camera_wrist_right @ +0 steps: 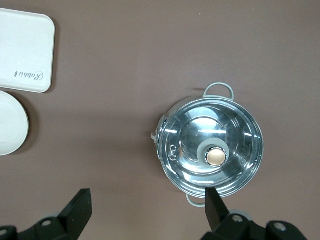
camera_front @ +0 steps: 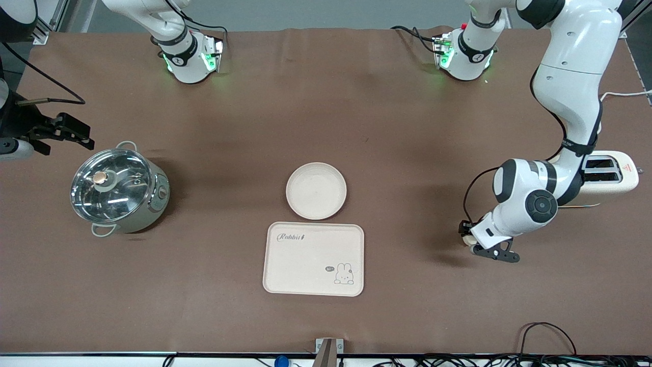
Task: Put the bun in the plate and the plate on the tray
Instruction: 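Lower the left gripper onto the bun and close it, then carry the bun onto the plate while the right gripper reaches out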
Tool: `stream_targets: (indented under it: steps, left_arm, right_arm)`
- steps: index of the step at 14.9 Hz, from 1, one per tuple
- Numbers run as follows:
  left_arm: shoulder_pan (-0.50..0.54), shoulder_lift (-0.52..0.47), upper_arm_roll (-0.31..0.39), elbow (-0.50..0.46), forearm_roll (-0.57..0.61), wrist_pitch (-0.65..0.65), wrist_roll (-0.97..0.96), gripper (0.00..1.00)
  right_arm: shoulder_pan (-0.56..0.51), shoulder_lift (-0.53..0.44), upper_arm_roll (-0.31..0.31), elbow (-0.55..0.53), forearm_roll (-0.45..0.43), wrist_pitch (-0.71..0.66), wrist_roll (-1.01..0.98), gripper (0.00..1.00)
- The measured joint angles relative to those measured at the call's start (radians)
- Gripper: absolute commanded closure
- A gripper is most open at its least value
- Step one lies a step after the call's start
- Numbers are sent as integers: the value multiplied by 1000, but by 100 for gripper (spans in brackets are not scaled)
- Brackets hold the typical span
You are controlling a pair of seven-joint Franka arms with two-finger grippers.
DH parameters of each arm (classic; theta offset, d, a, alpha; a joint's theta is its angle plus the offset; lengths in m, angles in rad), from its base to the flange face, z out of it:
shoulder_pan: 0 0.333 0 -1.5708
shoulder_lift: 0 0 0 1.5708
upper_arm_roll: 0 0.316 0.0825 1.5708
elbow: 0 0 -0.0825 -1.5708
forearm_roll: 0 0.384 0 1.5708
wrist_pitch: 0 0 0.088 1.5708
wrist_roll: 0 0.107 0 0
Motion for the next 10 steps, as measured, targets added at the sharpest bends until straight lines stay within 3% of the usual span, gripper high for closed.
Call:
stream_targets:
  steps: [5,8,10]
  left_arm:
    - [-1,-23,-85,18,-2,9,-23,100]
    - [-37,-48,-159,93,-2,-67,-215,100]
    - [-117,-48,-179,137,-3,-92,-408,100]
  right_arm:
    - [0,0,1,0,1,3,0,0]
    - [0,6,2,0,33,16,0,0]
    - [2,25,5,1,55,51,0,0]
